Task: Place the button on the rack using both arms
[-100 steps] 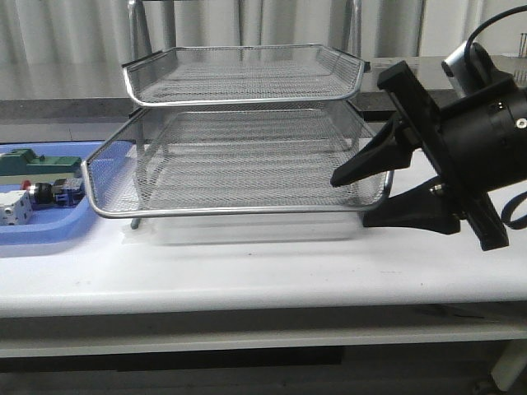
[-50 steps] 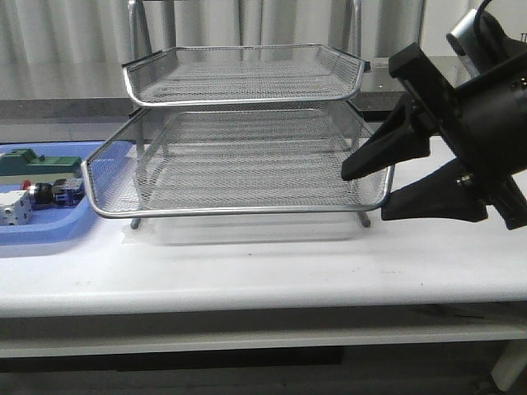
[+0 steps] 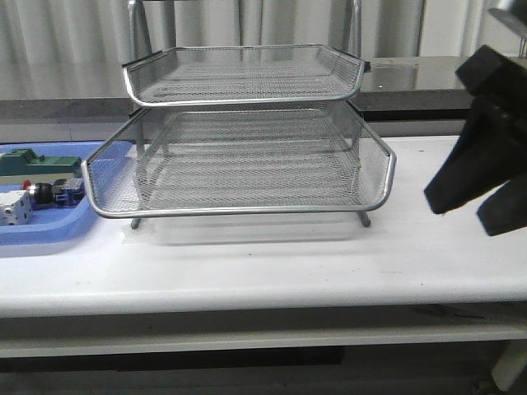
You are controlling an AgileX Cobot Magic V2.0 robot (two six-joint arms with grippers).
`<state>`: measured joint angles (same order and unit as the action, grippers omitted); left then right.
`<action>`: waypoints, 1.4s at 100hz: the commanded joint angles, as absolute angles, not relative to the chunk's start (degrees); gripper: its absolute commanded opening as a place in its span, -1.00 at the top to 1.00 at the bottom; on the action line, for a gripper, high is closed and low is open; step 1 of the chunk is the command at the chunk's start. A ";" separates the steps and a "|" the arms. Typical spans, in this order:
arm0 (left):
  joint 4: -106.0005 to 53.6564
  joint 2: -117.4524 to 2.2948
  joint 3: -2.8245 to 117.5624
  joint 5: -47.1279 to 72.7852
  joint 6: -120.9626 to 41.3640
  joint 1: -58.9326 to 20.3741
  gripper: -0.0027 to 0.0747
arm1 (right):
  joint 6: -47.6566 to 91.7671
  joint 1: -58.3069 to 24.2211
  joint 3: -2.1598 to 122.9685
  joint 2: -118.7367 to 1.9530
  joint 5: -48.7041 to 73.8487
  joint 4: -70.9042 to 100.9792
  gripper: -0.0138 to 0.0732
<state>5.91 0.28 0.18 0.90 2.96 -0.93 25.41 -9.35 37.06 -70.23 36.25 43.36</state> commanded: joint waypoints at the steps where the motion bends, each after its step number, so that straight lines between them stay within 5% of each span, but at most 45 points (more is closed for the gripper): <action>1: 5.31 2.07 -2.97 -3.62 3.68 -0.87 0.99 | 19.48 -9.15 38.16 -64.71 36.42 36.15 -0.31; 89: 5.31 2.07 -2.97 -3.62 3.68 -0.87 0.99 | -8.64 -9.15 39.46 -28.63 52.90 -4.53 -0.16; 101: 5.31 2.07 -2.97 -3.62 3.68 -0.87 0.99 | -8.64 -9.15 39.46 -28.10 52.90 -4.53 0.02; 130: 5.31 2.07 -2.97 -3.62 3.68 -0.87 0.99 | -8.64 -9.15 39.46 -28.10 52.79 -4.53 0.82; 140: 5.31 2.07 -2.97 -3.62 3.68 -0.87 0.99 | -8.64 -9.15 39.46 -28.10 52.79 -4.53 0.84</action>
<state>5.91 0.28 0.18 0.90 2.96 -0.93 -8.61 -9.35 37.56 -27.91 55.88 -3.72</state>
